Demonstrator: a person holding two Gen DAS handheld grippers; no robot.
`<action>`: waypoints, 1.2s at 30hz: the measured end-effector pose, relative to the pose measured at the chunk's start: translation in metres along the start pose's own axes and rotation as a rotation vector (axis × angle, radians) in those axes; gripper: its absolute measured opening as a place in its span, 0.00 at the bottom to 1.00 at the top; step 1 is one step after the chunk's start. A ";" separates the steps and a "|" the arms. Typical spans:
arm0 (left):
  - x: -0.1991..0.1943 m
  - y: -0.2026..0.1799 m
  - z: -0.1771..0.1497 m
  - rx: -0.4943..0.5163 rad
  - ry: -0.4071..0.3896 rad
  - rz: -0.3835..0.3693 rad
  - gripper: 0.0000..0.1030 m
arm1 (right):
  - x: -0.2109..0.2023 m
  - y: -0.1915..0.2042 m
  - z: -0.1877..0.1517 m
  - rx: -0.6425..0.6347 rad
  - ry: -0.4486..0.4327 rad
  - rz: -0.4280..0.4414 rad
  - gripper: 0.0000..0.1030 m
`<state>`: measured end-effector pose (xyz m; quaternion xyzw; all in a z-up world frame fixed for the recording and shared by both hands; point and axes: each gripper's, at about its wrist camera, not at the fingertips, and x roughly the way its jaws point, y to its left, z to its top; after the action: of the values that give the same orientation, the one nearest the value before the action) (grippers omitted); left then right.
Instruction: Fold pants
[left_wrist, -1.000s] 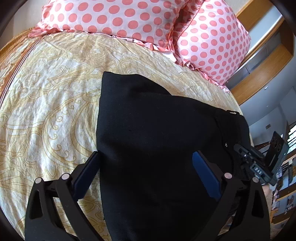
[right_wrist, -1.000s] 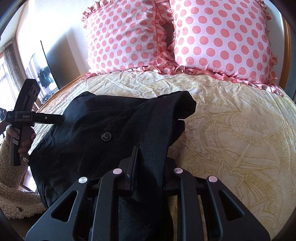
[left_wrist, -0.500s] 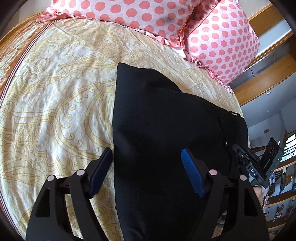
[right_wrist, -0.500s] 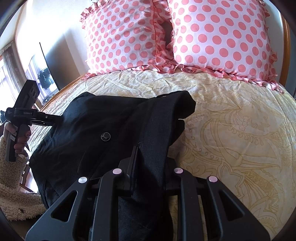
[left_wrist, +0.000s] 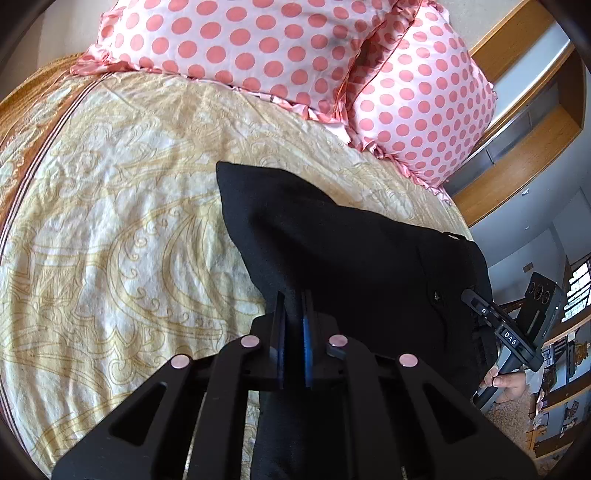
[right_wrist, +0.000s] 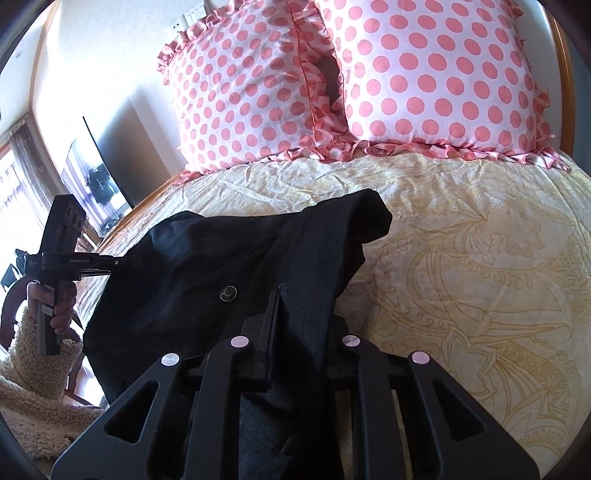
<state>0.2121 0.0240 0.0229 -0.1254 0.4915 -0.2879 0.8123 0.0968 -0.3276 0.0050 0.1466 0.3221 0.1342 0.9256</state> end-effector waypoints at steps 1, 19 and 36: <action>-0.002 -0.003 0.003 0.010 -0.012 0.000 0.06 | 0.000 0.000 0.003 0.001 -0.003 0.003 0.15; 0.025 0.033 0.046 -0.091 -0.139 0.236 0.73 | 0.056 -0.019 0.048 0.041 0.027 -0.274 0.49; 0.050 -0.083 -0.059 0.308 -0.152 0.366 0.98 | 0.037 0.037 -0.017 -0.067 0.021 -0.277 0.62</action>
<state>0.1495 -0.0676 -0.0016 0.0698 0.3938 -0.1973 0.8951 0.1081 -0.2775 -0.0154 0.0682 0.3442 0.0176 0.9363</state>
